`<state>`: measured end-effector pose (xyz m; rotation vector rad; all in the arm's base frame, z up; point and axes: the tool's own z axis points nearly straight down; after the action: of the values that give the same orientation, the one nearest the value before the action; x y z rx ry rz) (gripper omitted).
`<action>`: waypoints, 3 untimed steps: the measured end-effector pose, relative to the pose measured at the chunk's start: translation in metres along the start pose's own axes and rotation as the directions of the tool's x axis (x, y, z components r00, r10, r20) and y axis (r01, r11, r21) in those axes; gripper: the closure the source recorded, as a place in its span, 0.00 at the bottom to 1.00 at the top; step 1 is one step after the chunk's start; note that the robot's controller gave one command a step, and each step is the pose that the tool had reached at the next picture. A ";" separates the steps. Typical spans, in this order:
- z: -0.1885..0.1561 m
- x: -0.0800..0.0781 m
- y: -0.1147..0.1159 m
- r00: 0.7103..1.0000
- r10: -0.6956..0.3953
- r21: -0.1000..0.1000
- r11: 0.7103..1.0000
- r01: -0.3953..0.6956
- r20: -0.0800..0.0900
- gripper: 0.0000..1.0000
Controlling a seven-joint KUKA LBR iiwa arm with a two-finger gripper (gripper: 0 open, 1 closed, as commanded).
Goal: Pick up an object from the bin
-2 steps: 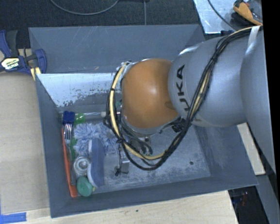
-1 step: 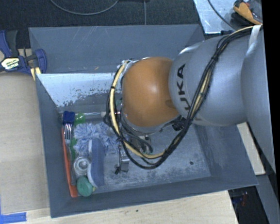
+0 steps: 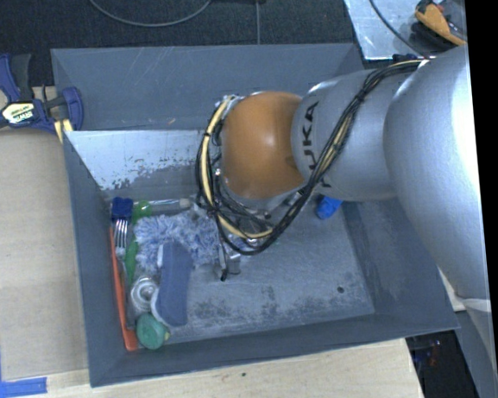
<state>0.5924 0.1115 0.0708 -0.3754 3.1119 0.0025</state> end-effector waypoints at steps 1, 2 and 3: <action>0.000 -0.005 0.001 0.997 -0.075 0.000 0.997 0.075 0.008 0.00; -0.001 0.013 -0.029 1.000 0.012 0.000 1.000 -0.012 0.007 0.00; 0.000 -0.002 0.099 0.969 -0.245 -0.001 0.969 0.245 0.012 0.00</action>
Offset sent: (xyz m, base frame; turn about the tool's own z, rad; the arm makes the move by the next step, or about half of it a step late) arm -0.0075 -0.0314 -0.0008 0.0099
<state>0.5707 0.2079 0.0708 -0.7543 3.0299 0.0065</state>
